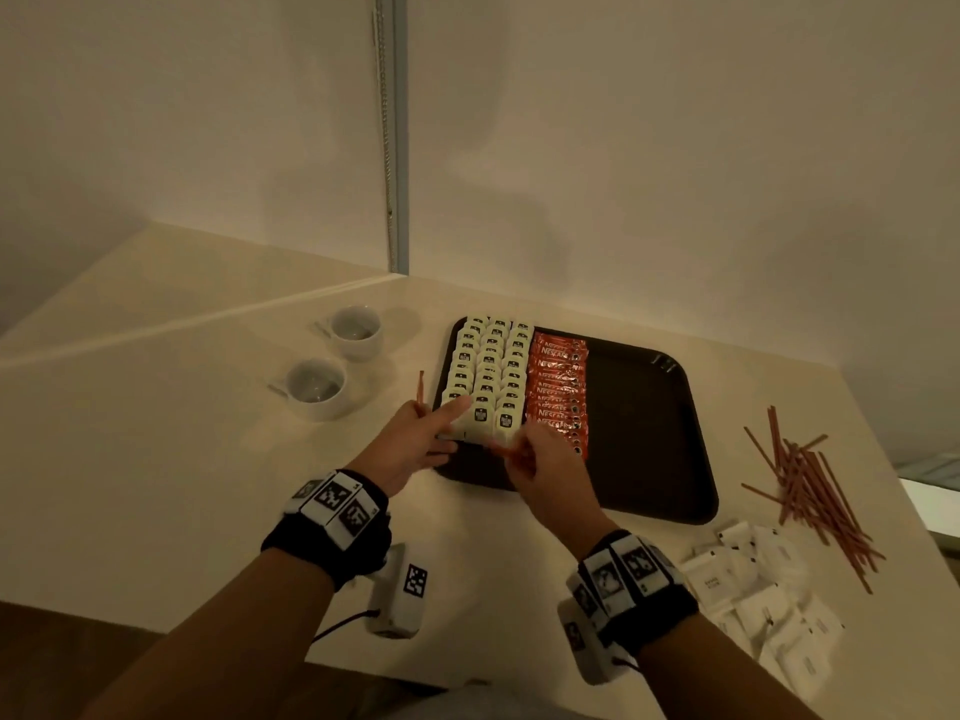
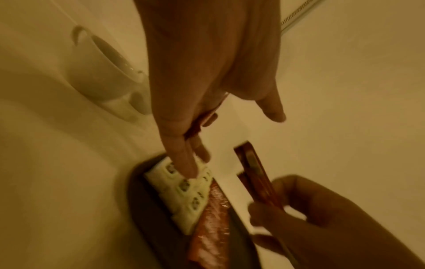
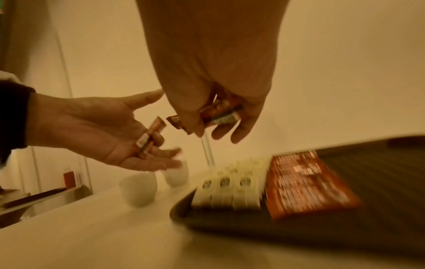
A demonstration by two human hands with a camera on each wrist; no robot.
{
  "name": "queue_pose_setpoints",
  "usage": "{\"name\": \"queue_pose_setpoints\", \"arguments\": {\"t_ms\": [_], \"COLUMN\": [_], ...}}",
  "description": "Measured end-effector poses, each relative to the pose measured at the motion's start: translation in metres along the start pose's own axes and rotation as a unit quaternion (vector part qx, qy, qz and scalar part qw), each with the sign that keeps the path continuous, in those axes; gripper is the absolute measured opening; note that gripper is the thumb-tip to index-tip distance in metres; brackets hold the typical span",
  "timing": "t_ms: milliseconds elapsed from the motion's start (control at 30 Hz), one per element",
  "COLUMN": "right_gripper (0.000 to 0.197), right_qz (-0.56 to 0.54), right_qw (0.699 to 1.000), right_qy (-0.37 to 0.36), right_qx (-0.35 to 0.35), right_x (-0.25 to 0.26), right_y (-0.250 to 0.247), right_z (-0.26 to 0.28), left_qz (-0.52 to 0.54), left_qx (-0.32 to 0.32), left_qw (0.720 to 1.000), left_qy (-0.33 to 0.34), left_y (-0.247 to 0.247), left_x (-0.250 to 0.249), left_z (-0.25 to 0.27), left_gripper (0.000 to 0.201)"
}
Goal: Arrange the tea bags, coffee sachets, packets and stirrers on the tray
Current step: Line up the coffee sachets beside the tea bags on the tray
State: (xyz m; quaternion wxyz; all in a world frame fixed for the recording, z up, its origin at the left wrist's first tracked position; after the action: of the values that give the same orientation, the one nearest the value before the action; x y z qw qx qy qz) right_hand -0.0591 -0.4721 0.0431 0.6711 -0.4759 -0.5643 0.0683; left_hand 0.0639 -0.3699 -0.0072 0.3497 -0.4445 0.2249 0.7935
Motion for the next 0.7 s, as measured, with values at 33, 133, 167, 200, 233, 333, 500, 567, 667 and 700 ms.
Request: {"name": "queue_pose_setpoints", "arguments": {"t_ms": [33, 133, 167, 200, 233, 333, 500, 567, 667, 700], "right_gripper": [0.011, 0.012, 0.014, 0.016, 0.019, 0.028, 0.028, 0.024, 0.02, 0.021], "right_qz": [-0.002, 0.013, 0.009, -0.002, -0.02, -0.082, -0.146, -0.174, -0.197, -0.192], "right_qw": [0.998, 0.988, 0.987, 0.986, 0.986, 0.987, 0.983, 0.978, 0.973, 0.974], "right_qy": [-0.042, -0.129, -0.141, -0.146, -0.143, -0.115, -0.077, -0.076, -0.085, -0.09], "right_qx": [-0.046, -0.079, -0.076, -0.076, -0.077, -0.076, -0.085, -0.081, -0.08, -0.079], "right_x": [0.016, 0.054, 0.059, 0.061, 0.059, 0.046, 0.023, 0.021, 0.022, 0.022], "right_y": [-0.016, -0.034, -0.035, -0.038, -0.041, -0.049, -0.067, -0.073, -0.081, -0.083], "right_z": [-0.005, -0.018, -0.022, -0.025, -0.028, -0.034, -0.038, -0.041, -0.048, -0.051], "left_qz": [0.005, 0.109, 0.153, 0.187, 0.208, 0.249, 0.278, 0.178, 0.001, -0.029], "left_qx": [0.05, 0.116, 0.094, 0.073, 0.062, 0.055, -0.003, 0.009, 0.045, 0.044], "left_qw": [0.999, 0.987, 0.983, 0.978, 0.974, 0.962, 0.95, 0.972, 0.991, 0.992], "left_qy": [-0.008, 0.032, 0.046, 0.056, 0.065, 0.094, 0.144, 0.153, 0.129, 0.117], "left_y": [0.016, 0.056, 0.059, 0.06, 0.06, 0.055, 0.023, 0.023, 0.046, 0.052], "left_x": [-0.002, -0.028, -0.038, -0.046, -0.051, -0.065, -0.087, -0.092, -0.089, -0.086], "left_z": [-0.001, 0.005, 0.007, 0.008, 0.008, 0.002, -0.007, -0.008, -0.006, -0.007], "left_gripper": [0.085, 0.059, 0.041, 0.031, 0.028, 0.021, 0.018, 0.016, 0.016, 0.016]}}
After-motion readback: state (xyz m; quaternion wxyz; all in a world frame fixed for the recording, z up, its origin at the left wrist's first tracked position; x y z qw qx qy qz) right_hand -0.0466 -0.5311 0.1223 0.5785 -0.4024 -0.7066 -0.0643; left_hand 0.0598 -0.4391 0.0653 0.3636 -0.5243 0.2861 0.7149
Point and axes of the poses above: each hand's wrist, its own z-axis away from the middle knuckle, its own y-axis out of the palm, x = y × z, the point moved 10 cm from there along -z, towards the middle knuckle, and after that the axes turned 6 degrees about -z, right-handed, at the moved point
